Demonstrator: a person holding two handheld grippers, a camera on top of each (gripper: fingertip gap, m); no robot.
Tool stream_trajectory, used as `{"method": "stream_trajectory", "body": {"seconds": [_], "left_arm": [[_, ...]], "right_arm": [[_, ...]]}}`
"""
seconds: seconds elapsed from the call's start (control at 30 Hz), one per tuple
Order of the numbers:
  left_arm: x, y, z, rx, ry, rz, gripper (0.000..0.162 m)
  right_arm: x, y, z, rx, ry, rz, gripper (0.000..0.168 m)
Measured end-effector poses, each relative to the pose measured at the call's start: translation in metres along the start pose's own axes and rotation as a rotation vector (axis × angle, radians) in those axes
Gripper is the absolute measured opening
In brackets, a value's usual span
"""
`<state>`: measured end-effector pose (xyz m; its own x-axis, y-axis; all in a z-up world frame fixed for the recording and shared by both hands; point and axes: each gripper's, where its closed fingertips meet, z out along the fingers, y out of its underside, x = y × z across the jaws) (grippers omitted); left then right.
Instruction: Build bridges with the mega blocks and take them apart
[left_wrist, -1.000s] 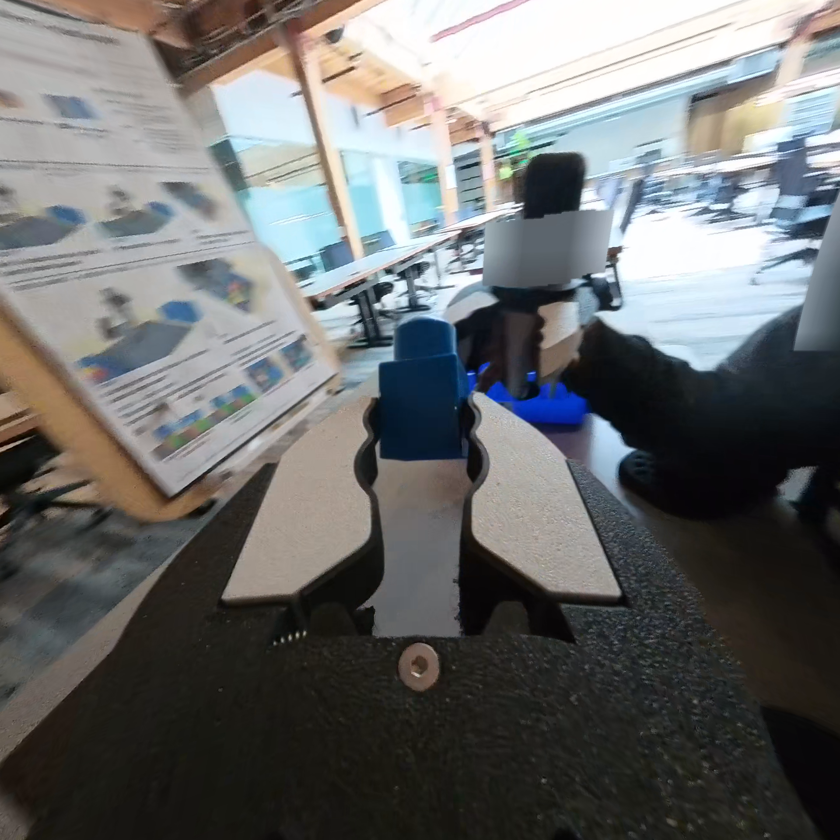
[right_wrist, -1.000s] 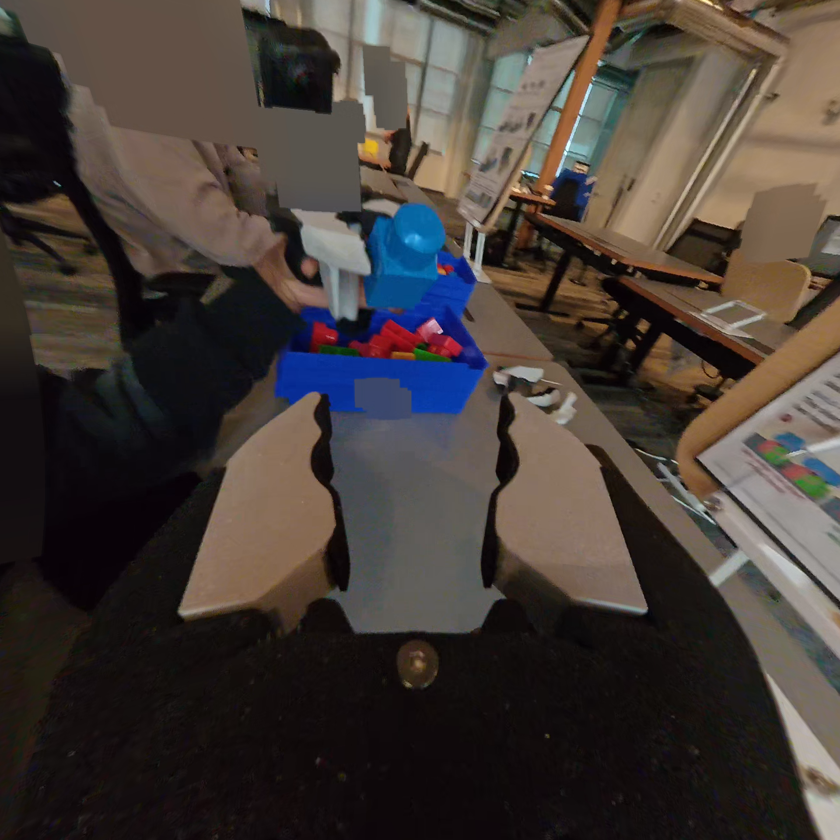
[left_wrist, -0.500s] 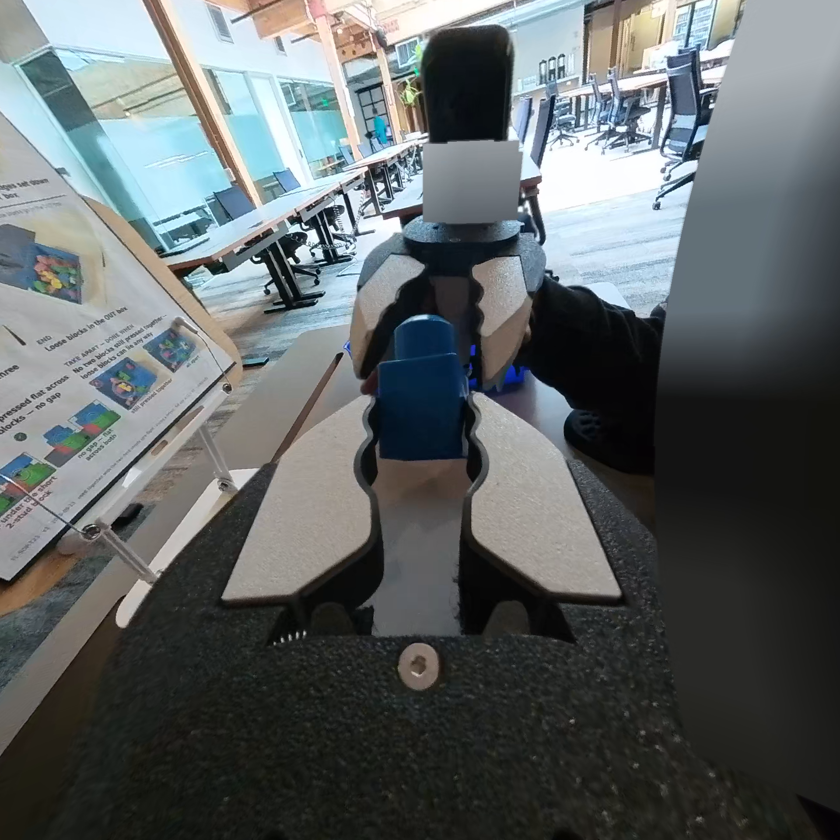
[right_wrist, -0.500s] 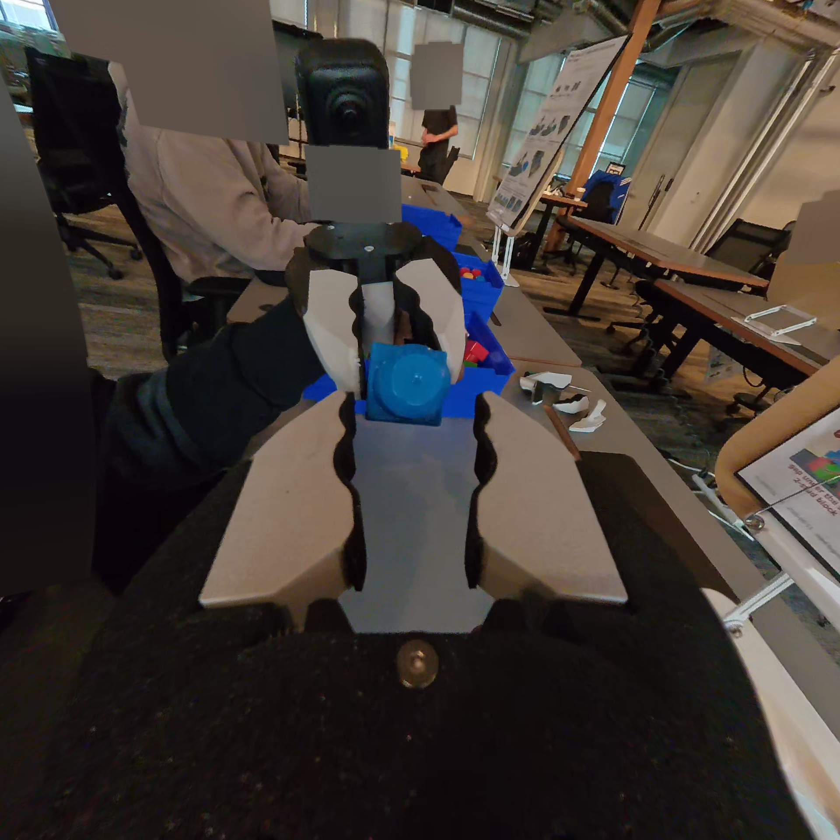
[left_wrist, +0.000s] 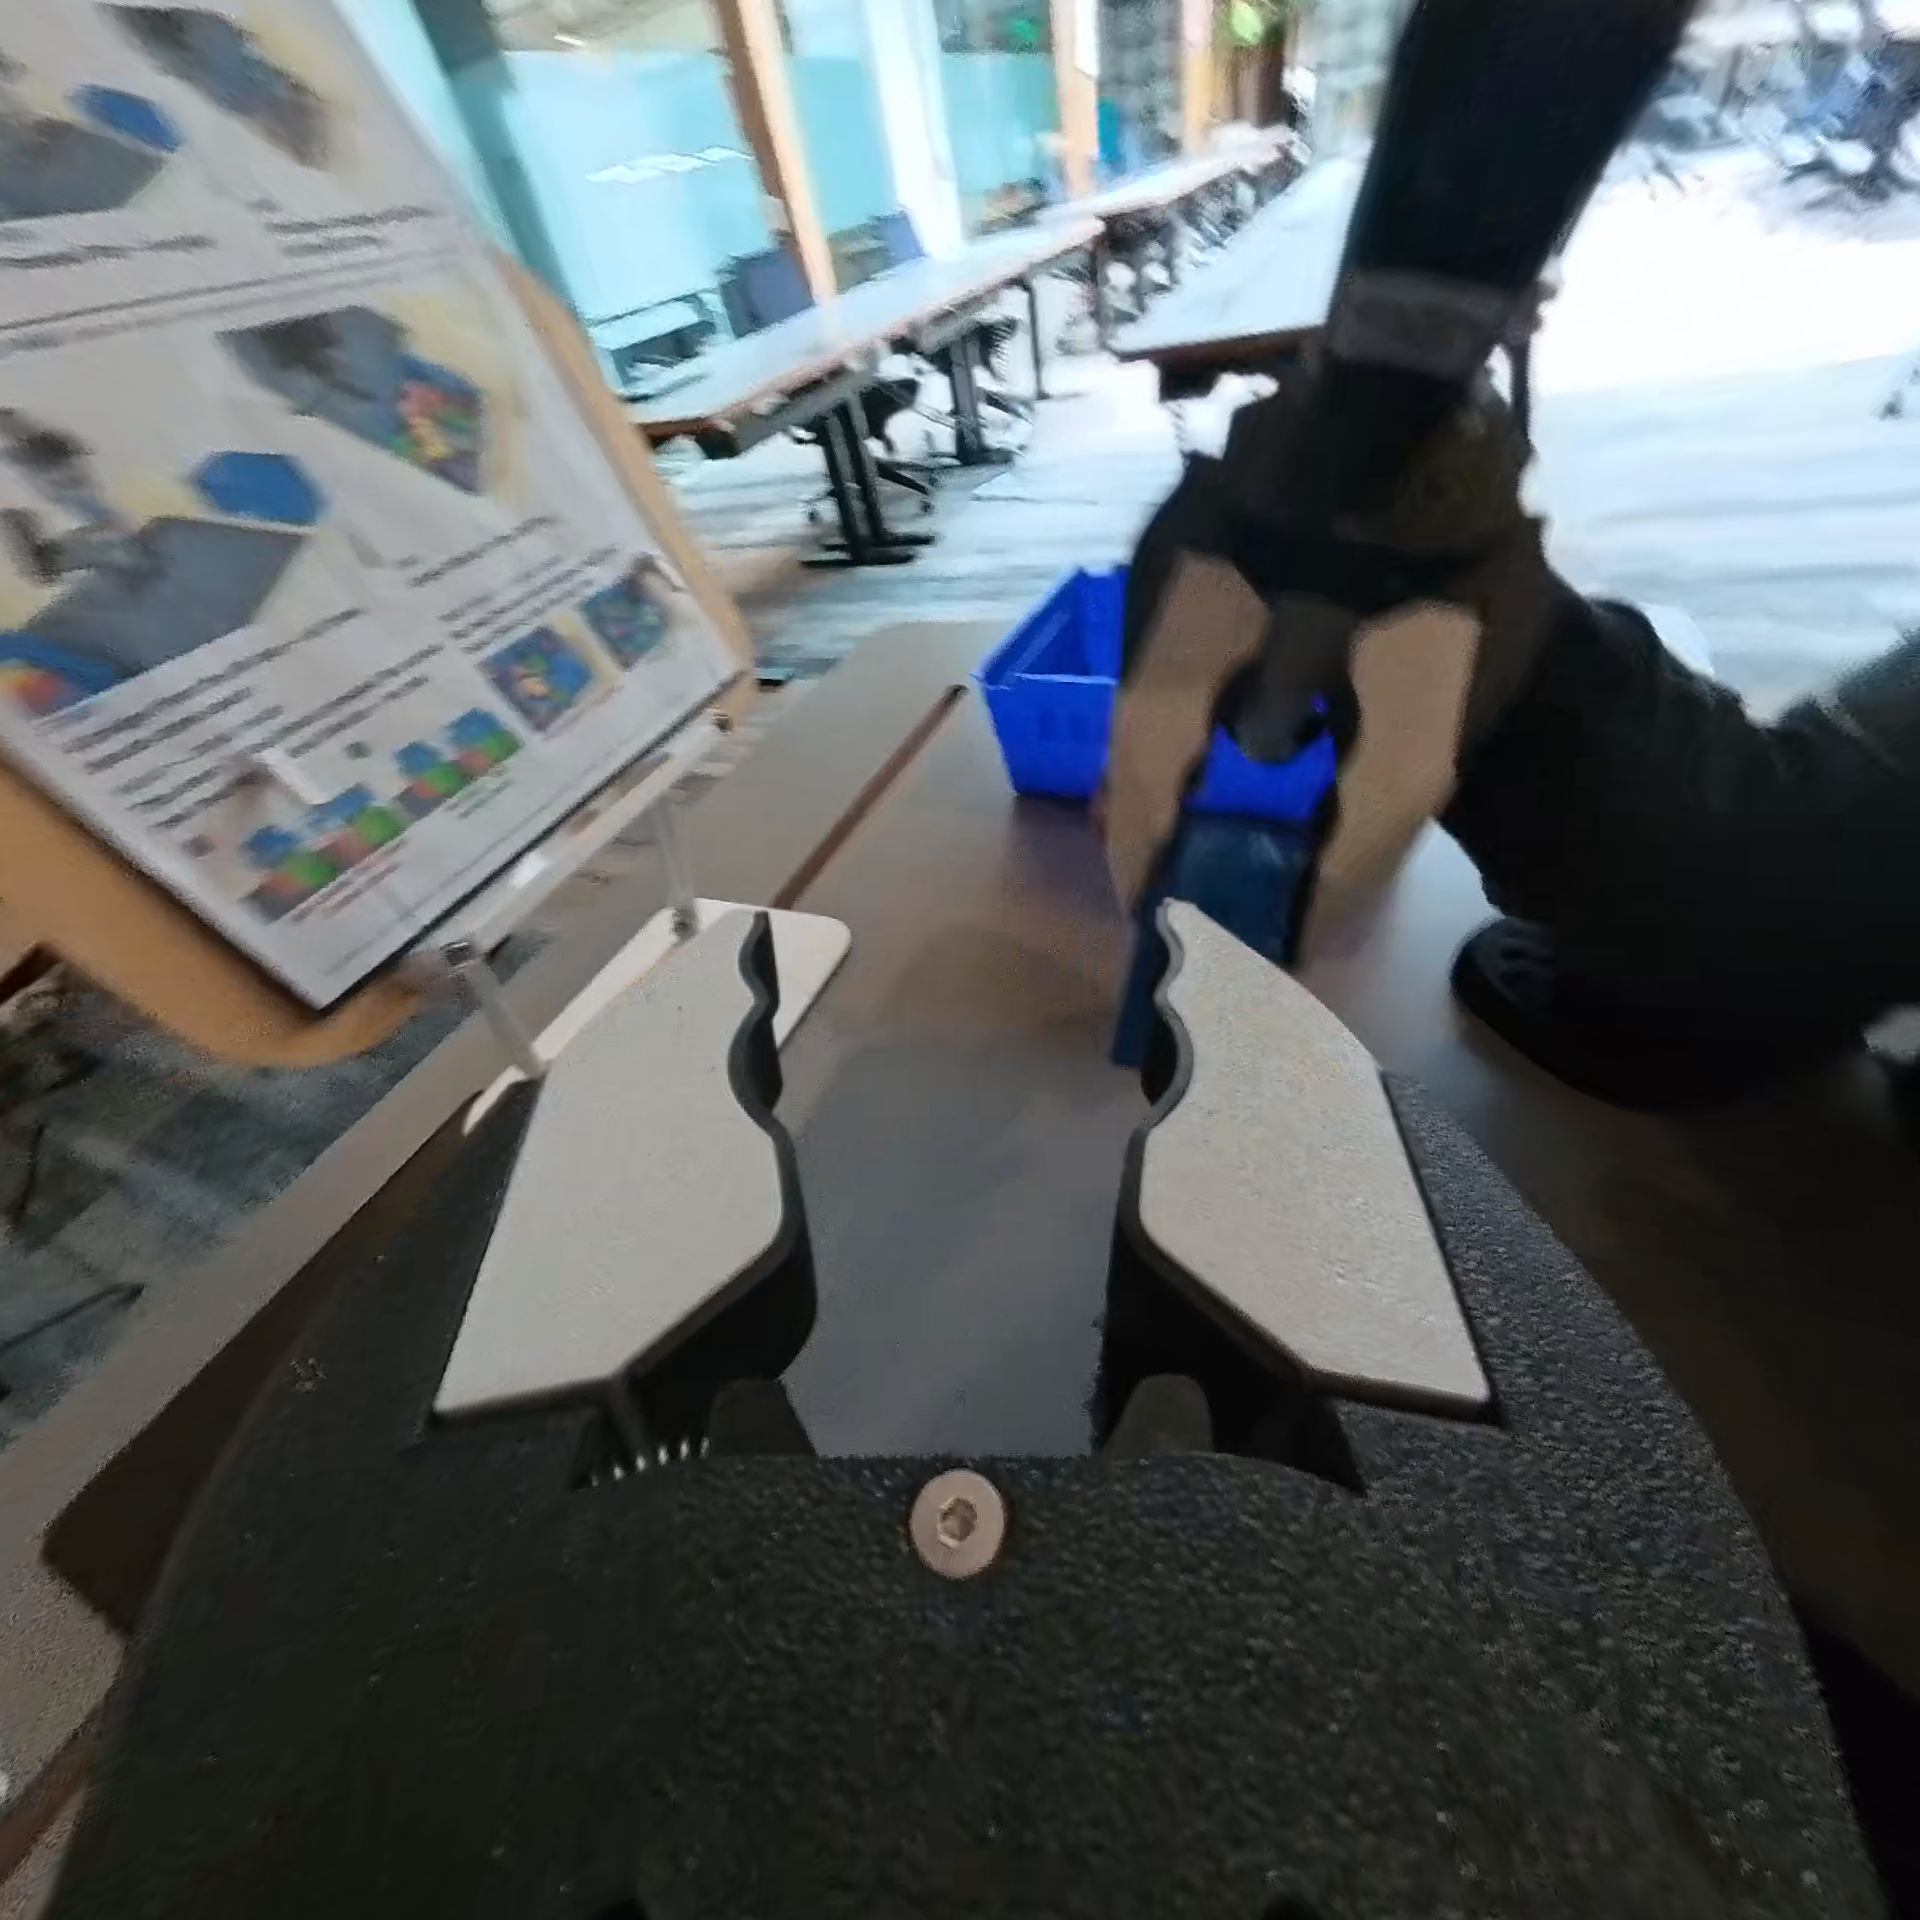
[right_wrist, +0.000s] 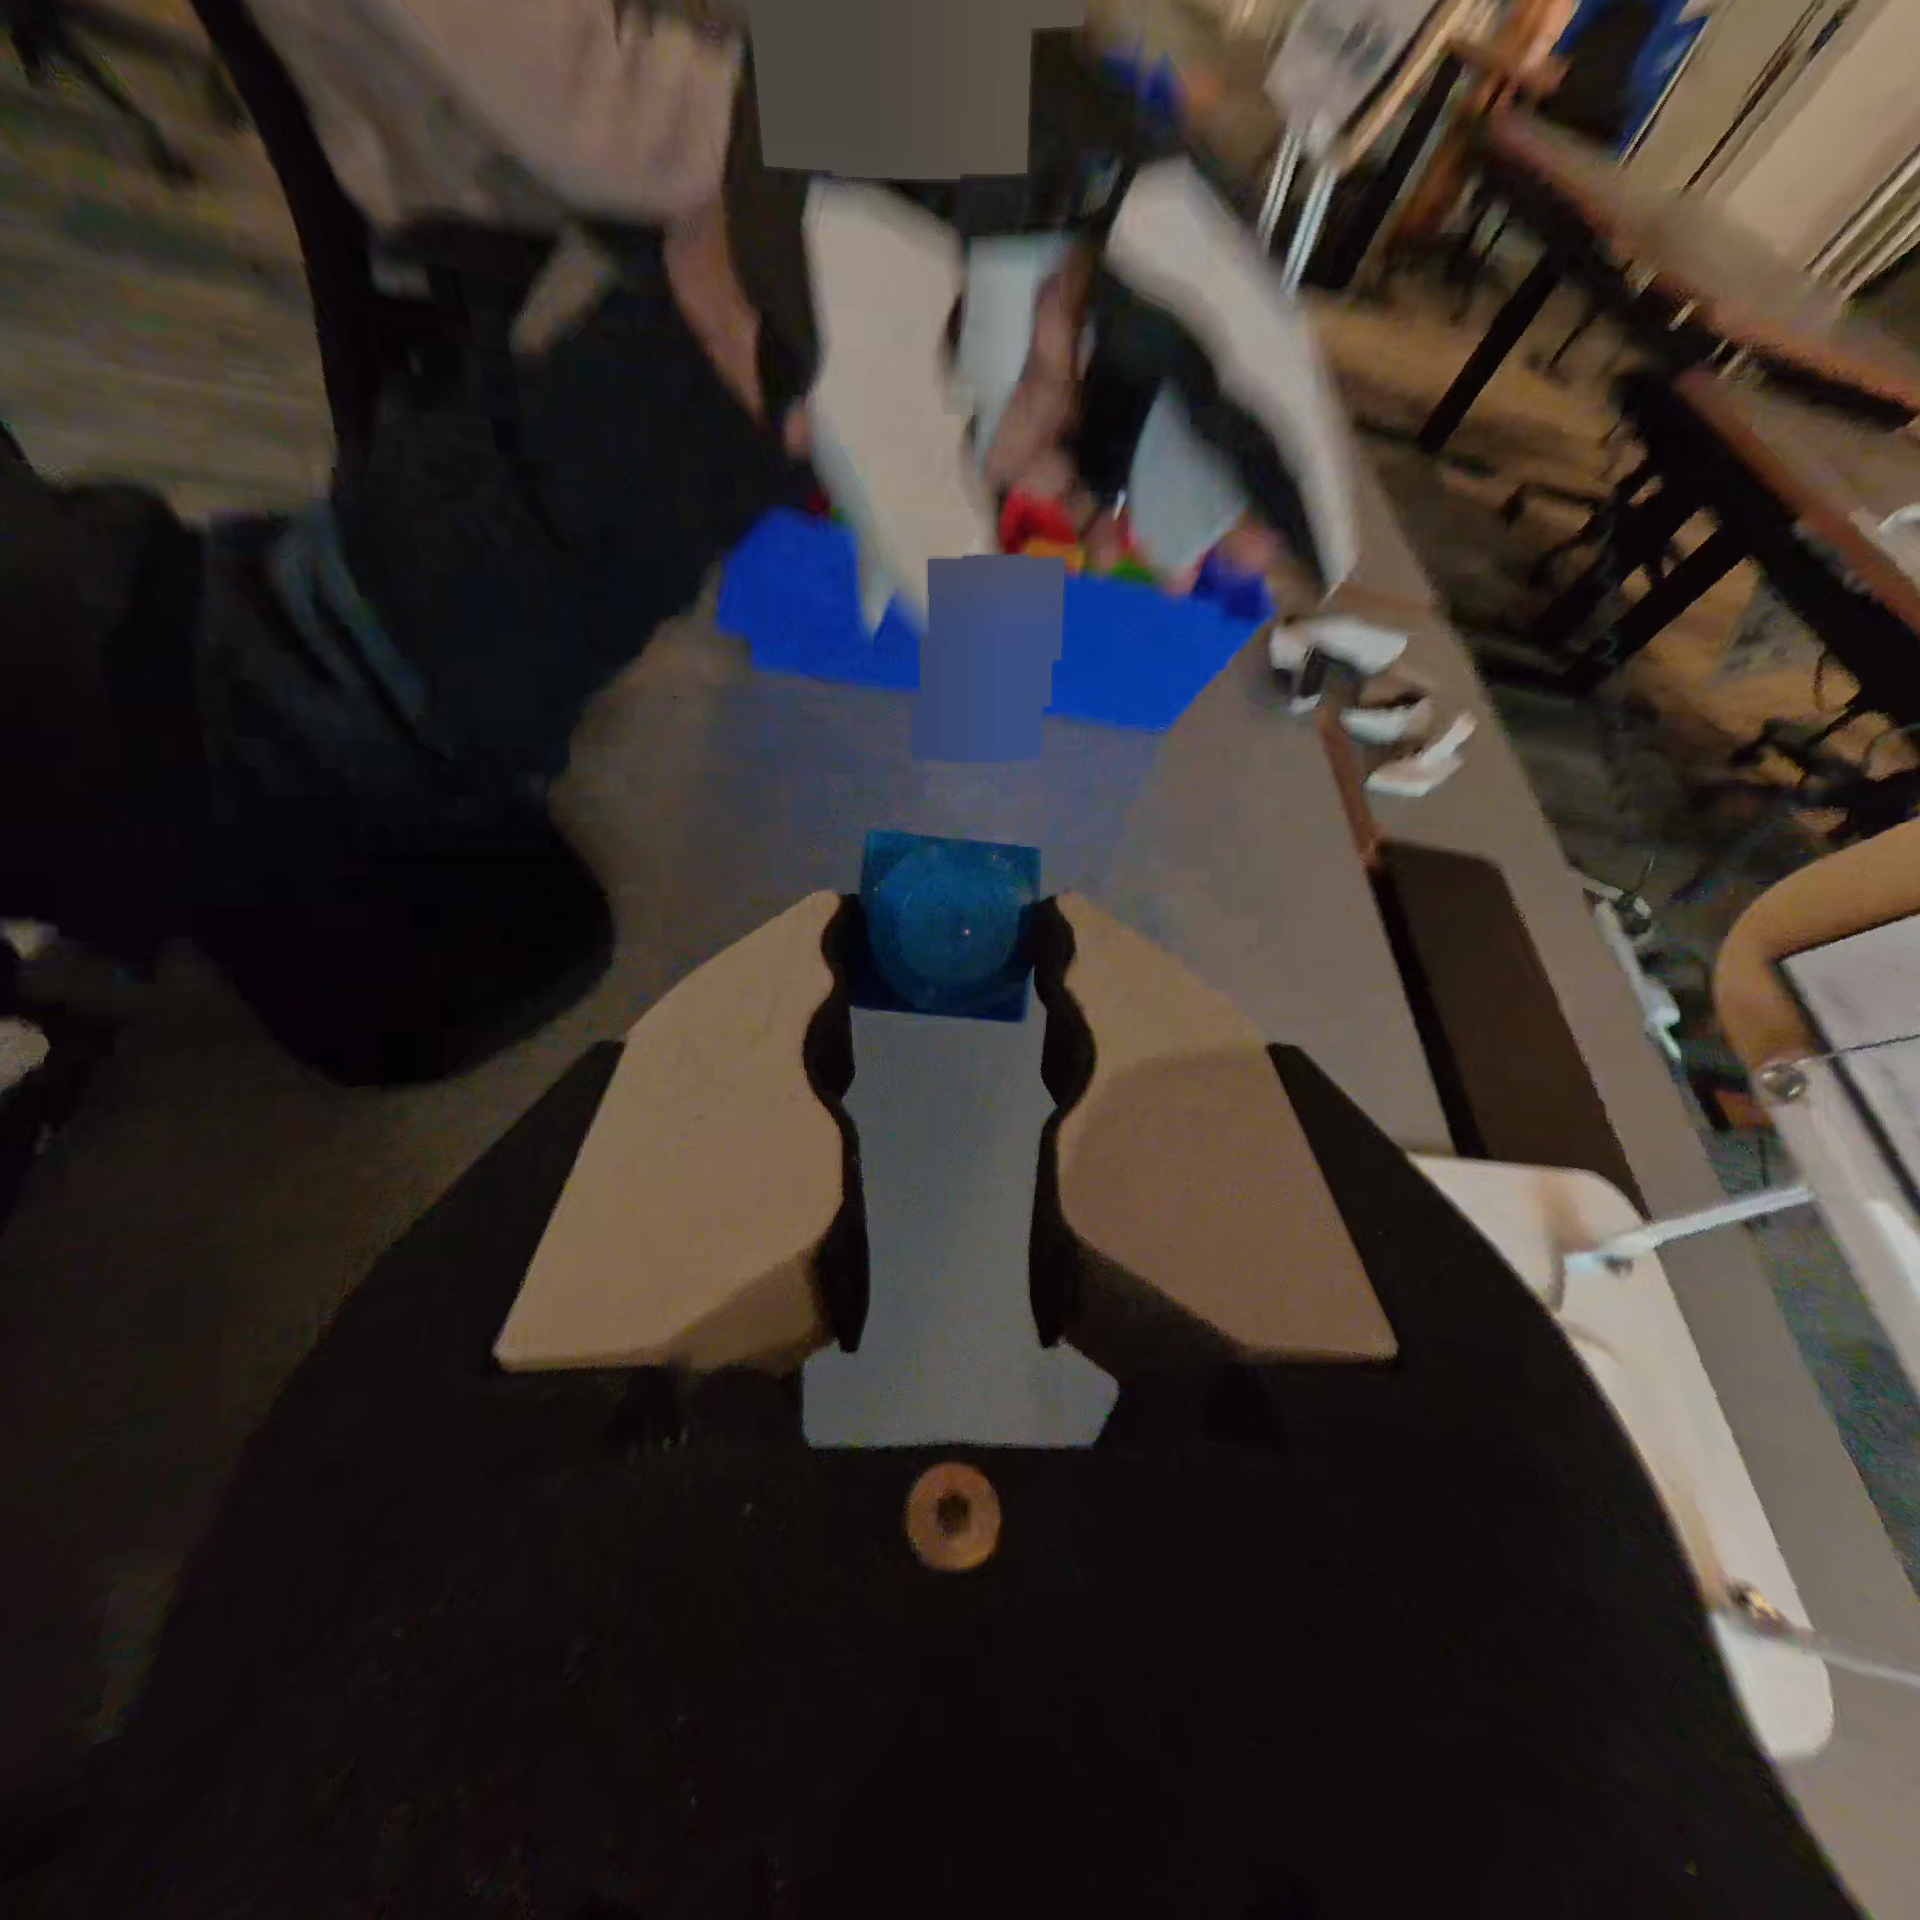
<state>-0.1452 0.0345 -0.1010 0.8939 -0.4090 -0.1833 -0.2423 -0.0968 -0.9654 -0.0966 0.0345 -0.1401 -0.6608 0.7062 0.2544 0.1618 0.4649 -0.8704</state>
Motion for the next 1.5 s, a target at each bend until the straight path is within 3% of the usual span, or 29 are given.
{"method": "stream_trajectory", "body": {"seconds": [0.13,0.37,0.5,0.7,1.5], "left_arm": [[-0.029,-0.010,-0.027,0.053,-0.174,-0.079,0.066],[-0.066,0.000,-0.076,-0.049,-0.493,-0.058,0.061],[-0.069,-0.005,-0.092,-0.037,-0.562,-0.044,0.057],[-0.076,0.003,-0.114,-0.148,-0.691,0.025,0.054],[-0.080,0.008,-0.109,-0.169,-0.693,0.027,0.053]], "right_arm": [[-0.011,0.032,0.022,-0.204,-0.048,-0.023,0.032],[-0.028,0.068,0.042,-0.401,-0.109,-0.017,0.032],[-0.053,0.098,0.043,-0.461,-0.160,0.046,0.032],[-0.073,0.130,0.048,-0.557,-0.161,0.064,0.032],[-0.084,0.157,0.058,-0.636,-0.207,0.065,0.033]]}}
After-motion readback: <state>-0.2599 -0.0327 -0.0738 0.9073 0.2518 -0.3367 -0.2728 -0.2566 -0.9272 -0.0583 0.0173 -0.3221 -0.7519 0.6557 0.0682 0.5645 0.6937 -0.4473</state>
